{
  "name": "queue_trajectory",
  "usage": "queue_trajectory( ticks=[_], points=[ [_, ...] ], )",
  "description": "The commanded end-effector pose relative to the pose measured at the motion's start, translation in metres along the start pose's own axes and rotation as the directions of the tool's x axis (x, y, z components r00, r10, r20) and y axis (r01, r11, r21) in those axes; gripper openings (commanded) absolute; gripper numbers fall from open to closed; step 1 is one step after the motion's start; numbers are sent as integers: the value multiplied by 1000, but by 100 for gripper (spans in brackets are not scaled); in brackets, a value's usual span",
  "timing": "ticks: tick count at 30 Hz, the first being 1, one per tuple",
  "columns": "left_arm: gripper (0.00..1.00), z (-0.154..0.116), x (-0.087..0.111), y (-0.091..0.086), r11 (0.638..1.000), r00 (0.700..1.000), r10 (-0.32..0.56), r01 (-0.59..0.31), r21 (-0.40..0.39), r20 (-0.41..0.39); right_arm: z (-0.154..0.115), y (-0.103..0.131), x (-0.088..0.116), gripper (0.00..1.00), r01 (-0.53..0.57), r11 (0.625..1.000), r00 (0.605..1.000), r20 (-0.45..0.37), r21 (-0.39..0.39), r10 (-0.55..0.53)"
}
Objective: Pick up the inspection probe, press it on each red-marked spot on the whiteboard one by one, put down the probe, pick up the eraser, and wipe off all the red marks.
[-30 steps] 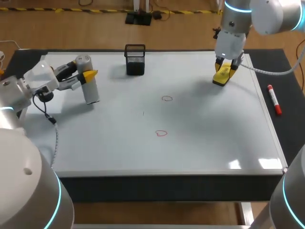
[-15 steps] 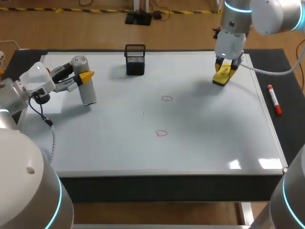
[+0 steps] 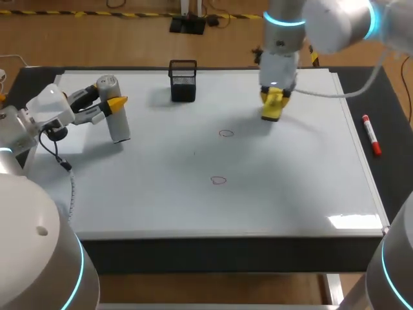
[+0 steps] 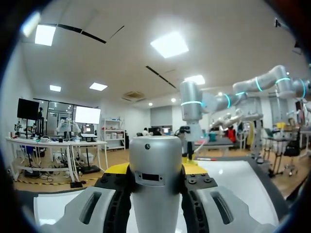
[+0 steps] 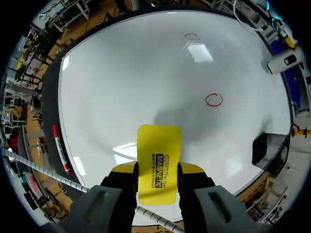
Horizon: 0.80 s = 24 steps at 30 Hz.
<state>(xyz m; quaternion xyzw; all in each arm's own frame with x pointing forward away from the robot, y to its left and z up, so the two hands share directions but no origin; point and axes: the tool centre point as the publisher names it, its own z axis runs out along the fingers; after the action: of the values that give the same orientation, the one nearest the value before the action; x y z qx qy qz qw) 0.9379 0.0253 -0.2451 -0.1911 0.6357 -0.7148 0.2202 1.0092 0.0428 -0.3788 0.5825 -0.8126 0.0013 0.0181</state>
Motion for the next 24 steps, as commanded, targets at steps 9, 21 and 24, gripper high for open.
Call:
queue_trajectory(
  ticks=[9, 21, 24],
  points=[
    [0, 0, 0, -1, 1000, 1000, 0, 0, 0, 2, 2, 44, -67, 0, 185, 982, 983, -22, 24, -185],
    [0, 0, 0, -1, 1000, 1000, 0, 0, 0, 2, 11, 84, -115, 0, 300, 954, 954, 23, 14, -300],
    [0, 0, 0, -1, 1000, 1000, 0, 0, 0, 2, 16, 91, -126, 0, 320, 947, 947, 27, 10, -320]
  ],
)
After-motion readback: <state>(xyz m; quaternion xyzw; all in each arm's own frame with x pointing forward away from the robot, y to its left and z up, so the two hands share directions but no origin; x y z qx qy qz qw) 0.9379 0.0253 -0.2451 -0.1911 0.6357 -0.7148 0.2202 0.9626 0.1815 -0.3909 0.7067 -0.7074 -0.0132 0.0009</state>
